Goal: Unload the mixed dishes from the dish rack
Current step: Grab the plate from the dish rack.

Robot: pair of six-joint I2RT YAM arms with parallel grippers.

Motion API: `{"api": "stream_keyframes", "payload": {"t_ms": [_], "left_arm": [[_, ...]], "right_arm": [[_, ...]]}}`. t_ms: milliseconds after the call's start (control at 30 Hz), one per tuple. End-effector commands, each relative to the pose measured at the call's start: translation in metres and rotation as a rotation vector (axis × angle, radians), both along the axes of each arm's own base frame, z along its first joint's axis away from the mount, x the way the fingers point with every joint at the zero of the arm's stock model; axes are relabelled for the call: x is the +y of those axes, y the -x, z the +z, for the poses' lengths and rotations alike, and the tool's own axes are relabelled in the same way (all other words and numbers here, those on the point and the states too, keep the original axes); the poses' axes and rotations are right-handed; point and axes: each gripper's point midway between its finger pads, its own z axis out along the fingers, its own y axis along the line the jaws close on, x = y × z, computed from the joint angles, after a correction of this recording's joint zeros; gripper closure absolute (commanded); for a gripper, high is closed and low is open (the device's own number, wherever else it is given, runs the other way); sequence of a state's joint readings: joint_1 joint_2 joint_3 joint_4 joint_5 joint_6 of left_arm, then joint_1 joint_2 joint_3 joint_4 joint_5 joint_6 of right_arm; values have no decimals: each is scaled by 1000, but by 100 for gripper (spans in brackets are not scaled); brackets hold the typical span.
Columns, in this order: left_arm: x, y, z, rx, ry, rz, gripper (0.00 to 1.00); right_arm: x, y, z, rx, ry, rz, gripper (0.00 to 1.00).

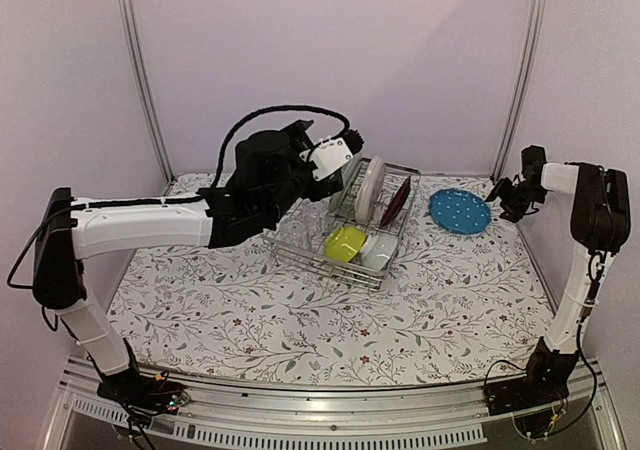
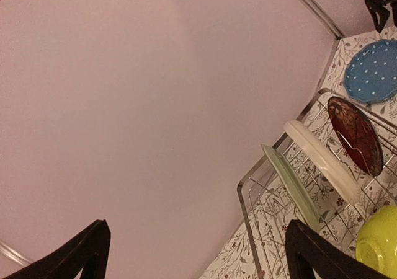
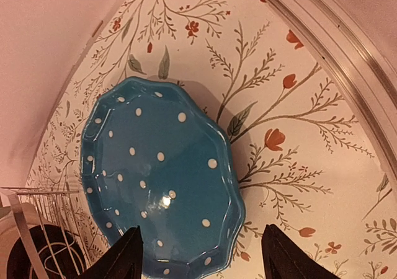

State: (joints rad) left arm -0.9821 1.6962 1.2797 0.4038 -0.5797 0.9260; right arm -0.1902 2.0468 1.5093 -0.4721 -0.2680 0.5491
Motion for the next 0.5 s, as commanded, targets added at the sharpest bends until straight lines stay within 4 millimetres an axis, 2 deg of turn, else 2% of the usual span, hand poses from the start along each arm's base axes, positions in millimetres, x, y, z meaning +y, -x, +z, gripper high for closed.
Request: {"api": "stream_keyframes", "payload": {"t_ms": [0,100,233,333,400,467], "left_arm": [[25,-24,15,163,189,39,1],[29,-40,14,260,271,38,3],[27,-58,7,364,332,26,5],[19,-66,-5,464,384,-25,6],[19,-75,-10,520,430,-46,7],[19,-84,-15,565,470,-55,8]], "right_arm": [[6,9,63,-114,29,40,33],[14,16,85,-154,44,60,29],[28,28,123,-224,78,106,22],[39,38,143,-268,89,146,13],[46,45,152,-292,91,171,3],[54,53,163,-324,102,199,1]]}}
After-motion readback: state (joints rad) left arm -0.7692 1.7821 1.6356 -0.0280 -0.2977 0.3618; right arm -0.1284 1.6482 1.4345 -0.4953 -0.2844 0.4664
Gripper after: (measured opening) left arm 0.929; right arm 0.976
